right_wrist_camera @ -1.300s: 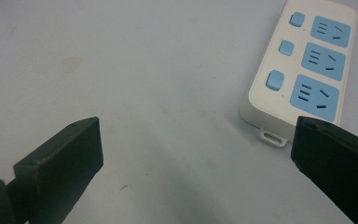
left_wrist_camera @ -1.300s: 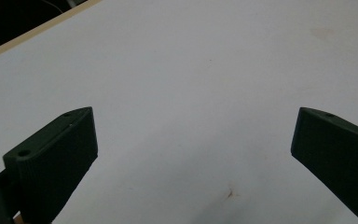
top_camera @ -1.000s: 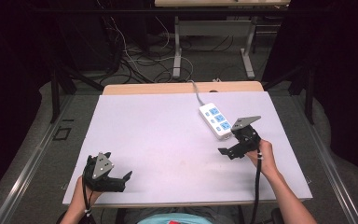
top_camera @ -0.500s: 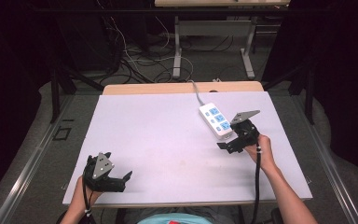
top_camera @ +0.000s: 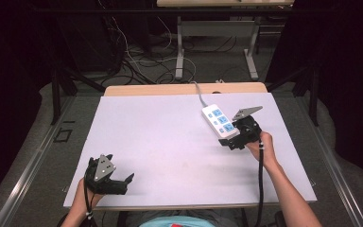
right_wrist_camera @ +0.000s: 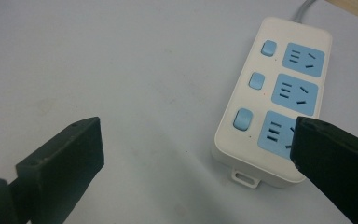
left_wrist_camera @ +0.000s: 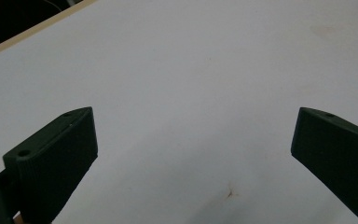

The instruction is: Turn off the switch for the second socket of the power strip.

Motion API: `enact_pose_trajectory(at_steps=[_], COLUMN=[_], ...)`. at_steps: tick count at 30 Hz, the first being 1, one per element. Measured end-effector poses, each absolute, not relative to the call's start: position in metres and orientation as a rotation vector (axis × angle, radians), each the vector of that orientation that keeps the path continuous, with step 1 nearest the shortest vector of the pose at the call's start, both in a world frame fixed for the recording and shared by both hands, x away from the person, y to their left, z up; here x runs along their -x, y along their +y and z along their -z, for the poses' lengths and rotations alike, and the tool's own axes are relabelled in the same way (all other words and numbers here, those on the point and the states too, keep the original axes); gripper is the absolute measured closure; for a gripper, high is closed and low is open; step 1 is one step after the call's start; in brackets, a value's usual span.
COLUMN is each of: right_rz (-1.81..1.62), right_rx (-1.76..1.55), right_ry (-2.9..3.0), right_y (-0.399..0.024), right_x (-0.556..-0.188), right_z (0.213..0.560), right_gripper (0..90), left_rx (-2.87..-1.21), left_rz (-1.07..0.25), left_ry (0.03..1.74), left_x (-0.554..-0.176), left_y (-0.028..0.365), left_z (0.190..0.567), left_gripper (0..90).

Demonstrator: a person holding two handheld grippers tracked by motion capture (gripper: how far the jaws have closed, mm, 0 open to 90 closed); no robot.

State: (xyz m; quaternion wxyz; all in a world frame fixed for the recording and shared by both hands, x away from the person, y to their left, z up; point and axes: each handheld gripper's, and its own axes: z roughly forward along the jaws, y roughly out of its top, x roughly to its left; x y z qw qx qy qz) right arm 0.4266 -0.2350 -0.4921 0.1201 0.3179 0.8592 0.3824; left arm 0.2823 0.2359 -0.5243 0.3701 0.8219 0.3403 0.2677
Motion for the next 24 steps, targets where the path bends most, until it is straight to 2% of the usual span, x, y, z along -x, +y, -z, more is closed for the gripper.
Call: enact_pose_trajectory(at_steps=[24], right_rz=[-1.13], right_rx=[-0.953], right_ry=[2.49], right_y=[-0.231], right_x=[-0.458], right_z=[0.491], right_gripper=[2.4], left_rx=[-2.114], left_rz=[-0.688], left_ry=[0.868], left_x=[-0.283], left_y=[0.236], left_z=[0.524], left_gripper=[0.2])
